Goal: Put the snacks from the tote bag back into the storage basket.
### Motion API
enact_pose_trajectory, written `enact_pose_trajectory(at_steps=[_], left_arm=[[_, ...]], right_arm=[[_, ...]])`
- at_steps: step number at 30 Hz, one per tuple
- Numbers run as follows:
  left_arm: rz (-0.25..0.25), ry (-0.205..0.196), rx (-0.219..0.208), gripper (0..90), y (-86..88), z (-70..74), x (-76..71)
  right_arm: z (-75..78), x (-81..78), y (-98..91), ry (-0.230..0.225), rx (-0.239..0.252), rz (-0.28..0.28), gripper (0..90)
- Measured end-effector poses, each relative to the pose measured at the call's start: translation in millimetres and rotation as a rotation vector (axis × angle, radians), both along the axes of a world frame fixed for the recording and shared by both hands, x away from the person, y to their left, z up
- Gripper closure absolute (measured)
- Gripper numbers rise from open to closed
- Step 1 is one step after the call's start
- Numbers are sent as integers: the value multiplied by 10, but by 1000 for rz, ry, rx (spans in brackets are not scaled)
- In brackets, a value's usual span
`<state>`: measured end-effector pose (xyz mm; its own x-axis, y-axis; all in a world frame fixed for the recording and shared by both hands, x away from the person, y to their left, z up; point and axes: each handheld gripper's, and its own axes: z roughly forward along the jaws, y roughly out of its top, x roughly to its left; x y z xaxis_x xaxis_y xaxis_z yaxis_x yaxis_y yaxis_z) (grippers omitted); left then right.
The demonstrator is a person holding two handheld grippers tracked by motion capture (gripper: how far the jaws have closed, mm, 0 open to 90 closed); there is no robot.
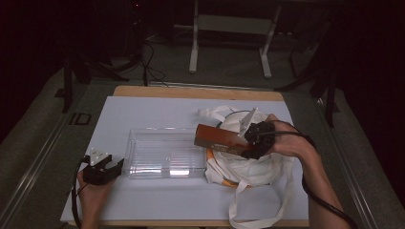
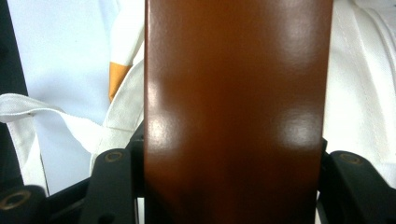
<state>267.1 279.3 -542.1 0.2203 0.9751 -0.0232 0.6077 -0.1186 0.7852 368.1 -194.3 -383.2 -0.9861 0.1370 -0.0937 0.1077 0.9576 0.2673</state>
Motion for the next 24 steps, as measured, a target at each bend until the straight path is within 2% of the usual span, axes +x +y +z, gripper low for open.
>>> enact_pose_trajectory(at_steps=[24], left_arm=[[3, -2, -2, 447, 5, 1, -3]], right_arm=[[-46, -41, 260, 7, 0, 56, 431]])
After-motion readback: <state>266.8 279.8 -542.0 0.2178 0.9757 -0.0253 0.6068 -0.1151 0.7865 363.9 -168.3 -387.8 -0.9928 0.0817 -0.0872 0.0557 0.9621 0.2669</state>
